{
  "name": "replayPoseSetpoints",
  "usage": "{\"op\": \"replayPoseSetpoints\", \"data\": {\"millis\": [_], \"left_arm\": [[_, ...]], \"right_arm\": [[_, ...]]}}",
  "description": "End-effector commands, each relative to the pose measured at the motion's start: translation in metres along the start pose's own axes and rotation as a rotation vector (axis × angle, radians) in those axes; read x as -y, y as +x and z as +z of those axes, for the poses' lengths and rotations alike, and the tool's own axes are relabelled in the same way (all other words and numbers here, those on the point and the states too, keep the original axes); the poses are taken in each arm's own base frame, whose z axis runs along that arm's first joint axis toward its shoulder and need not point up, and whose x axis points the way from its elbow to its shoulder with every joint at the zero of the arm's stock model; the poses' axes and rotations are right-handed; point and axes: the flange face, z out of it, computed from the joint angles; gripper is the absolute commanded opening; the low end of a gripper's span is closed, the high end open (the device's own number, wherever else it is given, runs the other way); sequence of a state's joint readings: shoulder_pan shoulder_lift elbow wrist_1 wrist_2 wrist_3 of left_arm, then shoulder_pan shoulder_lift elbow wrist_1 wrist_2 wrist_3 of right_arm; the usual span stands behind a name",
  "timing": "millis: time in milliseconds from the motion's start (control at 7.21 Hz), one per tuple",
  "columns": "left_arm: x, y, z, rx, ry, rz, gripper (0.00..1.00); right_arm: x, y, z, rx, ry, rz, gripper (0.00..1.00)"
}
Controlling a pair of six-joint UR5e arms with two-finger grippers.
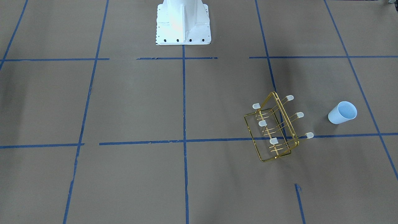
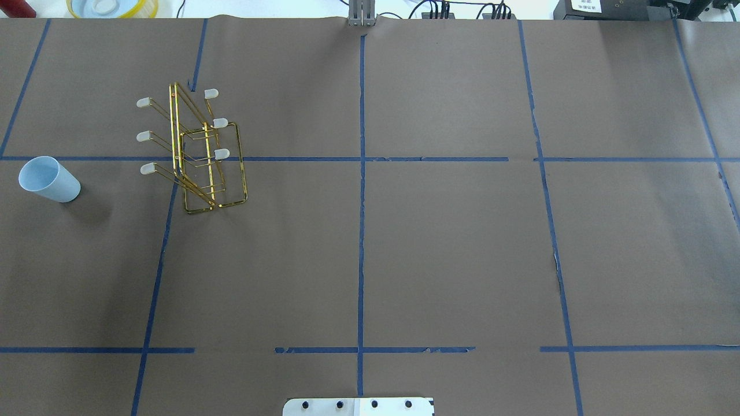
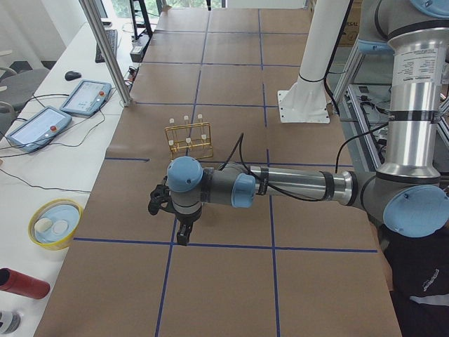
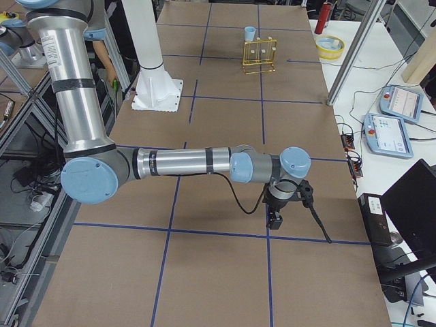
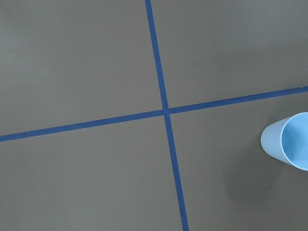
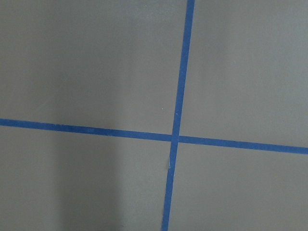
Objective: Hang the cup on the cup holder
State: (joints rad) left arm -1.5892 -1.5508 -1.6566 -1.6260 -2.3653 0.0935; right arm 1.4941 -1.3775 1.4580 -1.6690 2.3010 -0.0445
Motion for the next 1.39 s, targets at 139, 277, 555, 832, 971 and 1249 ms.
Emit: {"op": "replayPoseSetpoints", "data": {"millis": [139, 277, 555, 832, 971, 1249], "left_arm": [[-0.003, -0.004, 0.004, 0.002, -0.009, -0.016, 1.0], [-0.002, -0.004, 0.004, 0.004, -0.009, -0.018, 1.0], [-0.002, -0.004, 0.004, 0.005, -0.008, -0.02, 1.0], [0.007, 0.0, 0.0, 0.007, 0.008, 0.002, 1.0], [0.011, 0.005, -0.004, 0.002, 0.036, 0.039, 1.0], [0.015, 0.011, -0.011, 0.006, 0.054, 0.059, 1.0]], "right_arm": [[0.0, 0.0, 0.0, 0.0, 0.001, -0.001, 1.0], [0.0, -0.001, 0.0, 0.0, 0.0, -0.002, 1.0], [0.0, 0.0, 0.0, 0.0, -0.001, 0.0, 1.0], [0.0, 0.0, 0.0, 0.0, 0.001, -0.001, 1.0], [0.0, 0.0, 0.0, 0.0, 0.001, -0.001, 1.0], [0.0, 0.0, 0.0, 0.0, 0.001, -0.001, 1.0]]}}
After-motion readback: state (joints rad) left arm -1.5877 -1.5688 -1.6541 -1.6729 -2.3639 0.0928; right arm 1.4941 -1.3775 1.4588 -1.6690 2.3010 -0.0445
